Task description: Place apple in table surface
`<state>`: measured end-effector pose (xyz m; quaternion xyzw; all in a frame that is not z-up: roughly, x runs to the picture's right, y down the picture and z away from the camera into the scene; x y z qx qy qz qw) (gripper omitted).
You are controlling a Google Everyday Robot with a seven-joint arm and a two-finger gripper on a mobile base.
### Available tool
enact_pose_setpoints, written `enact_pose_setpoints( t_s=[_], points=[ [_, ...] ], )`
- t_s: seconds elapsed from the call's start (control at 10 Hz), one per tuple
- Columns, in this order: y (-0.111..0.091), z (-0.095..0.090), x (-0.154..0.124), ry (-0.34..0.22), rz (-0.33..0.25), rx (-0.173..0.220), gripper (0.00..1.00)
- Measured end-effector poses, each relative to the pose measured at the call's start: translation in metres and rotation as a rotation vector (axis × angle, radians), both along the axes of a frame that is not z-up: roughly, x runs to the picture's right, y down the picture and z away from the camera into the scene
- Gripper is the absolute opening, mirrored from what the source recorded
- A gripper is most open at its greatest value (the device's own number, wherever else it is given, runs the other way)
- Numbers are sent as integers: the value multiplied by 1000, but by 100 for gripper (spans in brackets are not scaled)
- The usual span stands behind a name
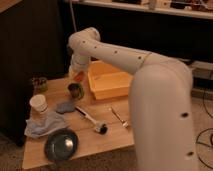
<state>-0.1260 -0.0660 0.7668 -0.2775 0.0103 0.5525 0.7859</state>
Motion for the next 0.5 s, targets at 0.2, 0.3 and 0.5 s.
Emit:
enact_pose_setpoints(
  t_s=[0.2, 0.3, 0.5],
  points=[
    [29, -6, 21, 8, 3, -30, 50],
    [52, -3, 26, 15, 7, -51, 50],
    [88, 9, 33, 33, 20, -81, 50]
  ],
)
